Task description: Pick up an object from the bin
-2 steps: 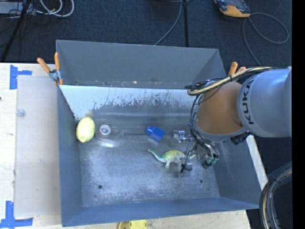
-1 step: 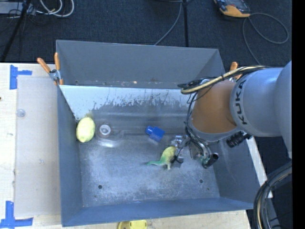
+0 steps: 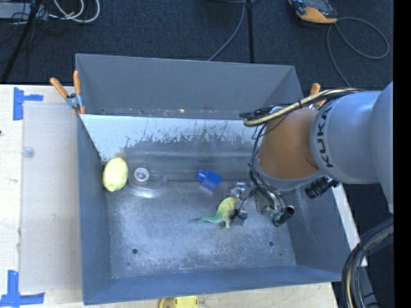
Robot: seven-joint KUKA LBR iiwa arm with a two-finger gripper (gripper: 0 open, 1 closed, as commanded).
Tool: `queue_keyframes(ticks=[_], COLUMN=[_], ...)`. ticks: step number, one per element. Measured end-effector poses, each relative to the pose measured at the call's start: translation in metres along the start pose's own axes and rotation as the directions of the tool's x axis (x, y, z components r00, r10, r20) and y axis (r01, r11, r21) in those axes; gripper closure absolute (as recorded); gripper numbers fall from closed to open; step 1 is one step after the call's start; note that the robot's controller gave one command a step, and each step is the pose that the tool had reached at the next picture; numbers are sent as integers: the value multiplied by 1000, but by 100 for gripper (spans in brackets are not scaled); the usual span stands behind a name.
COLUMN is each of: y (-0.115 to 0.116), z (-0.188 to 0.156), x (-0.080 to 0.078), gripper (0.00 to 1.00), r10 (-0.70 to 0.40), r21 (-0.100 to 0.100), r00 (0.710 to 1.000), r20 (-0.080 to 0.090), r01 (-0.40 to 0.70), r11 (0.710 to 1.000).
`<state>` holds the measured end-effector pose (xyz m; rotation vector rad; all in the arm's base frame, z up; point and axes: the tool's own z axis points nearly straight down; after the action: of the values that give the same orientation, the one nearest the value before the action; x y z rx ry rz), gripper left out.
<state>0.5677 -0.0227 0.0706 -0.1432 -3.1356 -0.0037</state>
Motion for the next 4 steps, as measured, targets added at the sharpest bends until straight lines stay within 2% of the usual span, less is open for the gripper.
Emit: queue_keyframes(ticks=[2, 4], y=[0, 0], z=[-17, -49], x=[3, 1], gripper=[100, 100], r10=[0, 0], r21=[0, 0], r00=[1000, 1000], r20=[-9, -4], r01=[0, 0], r11=[1000, 1000])
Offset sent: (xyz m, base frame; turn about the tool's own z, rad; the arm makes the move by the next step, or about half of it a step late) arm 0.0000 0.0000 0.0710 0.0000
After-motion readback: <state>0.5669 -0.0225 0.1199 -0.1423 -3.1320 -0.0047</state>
